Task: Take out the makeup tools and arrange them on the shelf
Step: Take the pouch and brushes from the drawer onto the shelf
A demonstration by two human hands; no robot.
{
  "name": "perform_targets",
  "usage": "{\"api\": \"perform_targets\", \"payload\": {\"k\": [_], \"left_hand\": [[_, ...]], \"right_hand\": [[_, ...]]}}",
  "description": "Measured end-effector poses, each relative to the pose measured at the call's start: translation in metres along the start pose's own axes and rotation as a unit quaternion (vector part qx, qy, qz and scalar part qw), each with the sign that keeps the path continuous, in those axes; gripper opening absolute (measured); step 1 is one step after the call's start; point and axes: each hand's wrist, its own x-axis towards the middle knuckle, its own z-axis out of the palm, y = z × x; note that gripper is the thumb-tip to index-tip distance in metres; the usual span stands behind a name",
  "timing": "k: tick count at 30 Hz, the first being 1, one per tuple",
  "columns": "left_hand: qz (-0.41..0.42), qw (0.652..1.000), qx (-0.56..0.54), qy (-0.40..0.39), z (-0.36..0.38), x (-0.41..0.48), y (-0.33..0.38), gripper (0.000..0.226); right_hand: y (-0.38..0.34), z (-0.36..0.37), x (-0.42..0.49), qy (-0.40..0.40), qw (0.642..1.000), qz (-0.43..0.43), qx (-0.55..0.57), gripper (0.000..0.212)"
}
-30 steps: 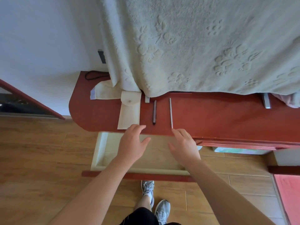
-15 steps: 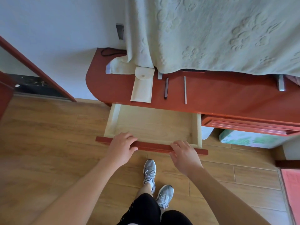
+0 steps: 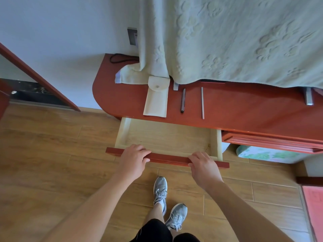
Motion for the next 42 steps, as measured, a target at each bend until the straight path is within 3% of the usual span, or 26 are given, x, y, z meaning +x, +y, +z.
{"api": "perform_targets", "payload": {"k": [12,14,16,18,20,23,26,35,42], "left_hand": [[-0.013,0.999,-0.002,0.040,-0.008,0.074,-0.010,0.038],[-0.046,0.995,0.012,0.085,-0.010,0.078,-0.010,0.056],[-0.075,0.990,0.026,0.118,-0.015,0.084,-0.012,0.085],[-0.082,0.990,0.049,0.102,-0.020,0.093,-0.015,0.111],[-0.079,0.992,0.075,0.061,-0.025,0.102,-0.019,0.121],[-0.072,0.995,0.066,0.029,-0.024,0.110,-0.025,0.118],[-0.073,0.995,0.052,0.036,-0.024,0.112,-0.027,0.113],[-0.071,0.987,0.061,0.133,-0.014,0.124,-0.028,0.078],[-0.065,0.980,0.068,0.174,-0.008,0.135,-0.032,0.065]], "right_hand": [[0.010,-0.018,0.071,-0.001,0.997,0.024,-0.070,0.018],[0.009,-0.024,0.078,0.016,0.995,0.034,-0.091,0.033],[0.007,-0.031,0.086,0.015,0.992,0.043,-0.116,0.062],[0.006,-0.038,0.095,-0.010,0.989,0.032,-0.145,0.088],[0.007,-0.042,0.105,-0.043,0.985,0.014,-0.165,0.097],[0.012,-0.046,0.114,-0.084,0.981,-0.004,-0.178,0.088],[0.016,-0.046,0.116,-0.075,0.983,-0.016,-0.169,0.081],[0.028,-0.021,0.128,0.101,0.992,-0.037,-0.061,0.050],[0.029,-0.011,0.135,0.176,0.982,-0.049,-0.039,0.039]]}}
